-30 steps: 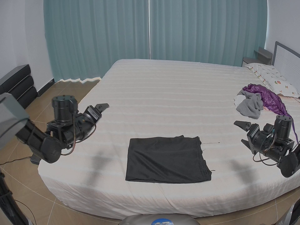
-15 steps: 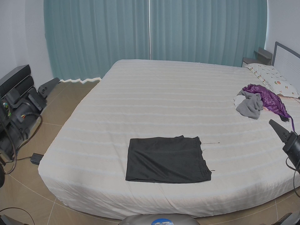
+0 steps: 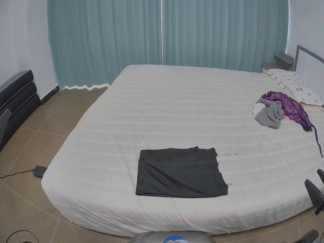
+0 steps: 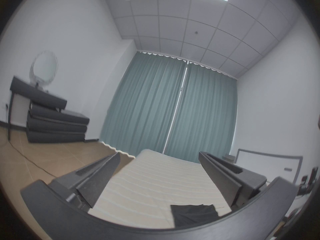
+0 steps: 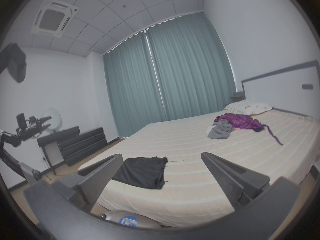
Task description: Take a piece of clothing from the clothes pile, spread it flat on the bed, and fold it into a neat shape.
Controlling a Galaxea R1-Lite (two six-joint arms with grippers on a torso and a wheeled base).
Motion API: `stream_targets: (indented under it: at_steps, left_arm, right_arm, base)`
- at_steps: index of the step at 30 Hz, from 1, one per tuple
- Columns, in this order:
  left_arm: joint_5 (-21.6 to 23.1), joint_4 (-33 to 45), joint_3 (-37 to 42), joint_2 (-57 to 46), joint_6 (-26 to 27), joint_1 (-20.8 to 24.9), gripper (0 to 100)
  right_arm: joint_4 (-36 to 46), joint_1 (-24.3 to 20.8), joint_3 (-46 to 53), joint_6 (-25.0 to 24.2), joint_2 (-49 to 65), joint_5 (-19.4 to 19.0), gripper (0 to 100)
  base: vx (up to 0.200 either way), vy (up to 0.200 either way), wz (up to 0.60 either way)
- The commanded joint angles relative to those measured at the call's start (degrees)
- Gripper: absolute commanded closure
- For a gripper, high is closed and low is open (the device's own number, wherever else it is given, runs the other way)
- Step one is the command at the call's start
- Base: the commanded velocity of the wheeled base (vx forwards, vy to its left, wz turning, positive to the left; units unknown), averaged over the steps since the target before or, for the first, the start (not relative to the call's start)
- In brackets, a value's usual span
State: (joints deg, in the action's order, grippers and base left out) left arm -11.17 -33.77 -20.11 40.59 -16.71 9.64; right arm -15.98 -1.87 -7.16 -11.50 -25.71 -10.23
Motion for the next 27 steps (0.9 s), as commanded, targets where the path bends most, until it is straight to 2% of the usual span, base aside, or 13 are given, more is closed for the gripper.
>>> stream_targets:
  at_steps: [1,2,4,7,8,9,12,14,16,17,20,24,27]
  left_arm:
    - [-4.83,17.77,2.18,-33.21,17.50,-2.08,0]
    - [-4.65,17.95,2.98,-35.15,18.73,-2.08,0]
    - [-4.92,16.98,5.00,-35.58,19.09,-2.17,0]
    - [-5.36,13.11,7.02,-35.58,19.26,-2.17,0]
    - [-5.53,10.13,9.66,-35.58,19.70,-2.44,0]
    - [-5.53,8.54,11.59,-35.67,20.58,-3.23,0]
    - [-5.09,6.17,15.81,-35.94,21.64,-5.69,0]
    - [-1.93,6.52,20.11,-38.92,21.90,-9.47,0]
    - [-1.93,6.52,20.11,-38.92,21.90,-9.47,0]
    - [1.15,9.86,20.11,-40.59,21.55,-9.64,0]
    - [1.59,11.88,20.11,-40.59,20.93,-9.73,0]
    - [6.16,20.32,20.11,-40.59,20.93,-9.64,0]
    - [6.68,30.08,20.11,-40.59,20.84,-9.64,0]
  right_arm:
    - [24.33,2.04,-9.98,11.23,25.71,5.31,0]
    - [22.31,2.04,-8.93,11.58,25.71,7.42,0]
    - [17.30,2.04,-5.24,11.67,25.71,8.38,0]
    - [7.46,2.04,1.09,12.02,25.71,8.73,0]
    - [-0.81,2.04,6.72,13.78,25.71,8.38,0]
    - [-2.39,2.04,7.16,14.84,25.71,8.47,0]
    - [-1.60,2.04,6.98,15.28,25.71,8.38,0]
    - [2.97,2.04,7.16,15.19,25.71,8.73,0]
    - [2.97,2.04,7.16,15.19,25.71,8.73,0]
    - [10.97,2.04,7.16,15.10,25.71,10.40,0]
    - [11.59,2.04,7.07,13.52,25.71,11.02,0]
    - [11.85,2.04,7.07,10.18,25.71,11.37,0]
    - [20.02,2.04,6.01,10.88,25.62,12.07,0]
  base:
    - [0.000,0.000,0.00]
    - [0.000,0.000,0.00]
    - [0.000,0.000,0.00]
    - [0.000,0.000,0.00]
    - [0.000,0.000,0.00]
    - [0.000,0.000,0.00]
    - [0.000,0.000,0.00]
    - [0.000,0.000,0.00]
    - [0.000,0.000,0.00]
    - [0.000,0.000,0.00]
    - [0.000,0.000,0.00]
    - [0.000,0.000,0.00]
    - [0.000,0.000,0.00]
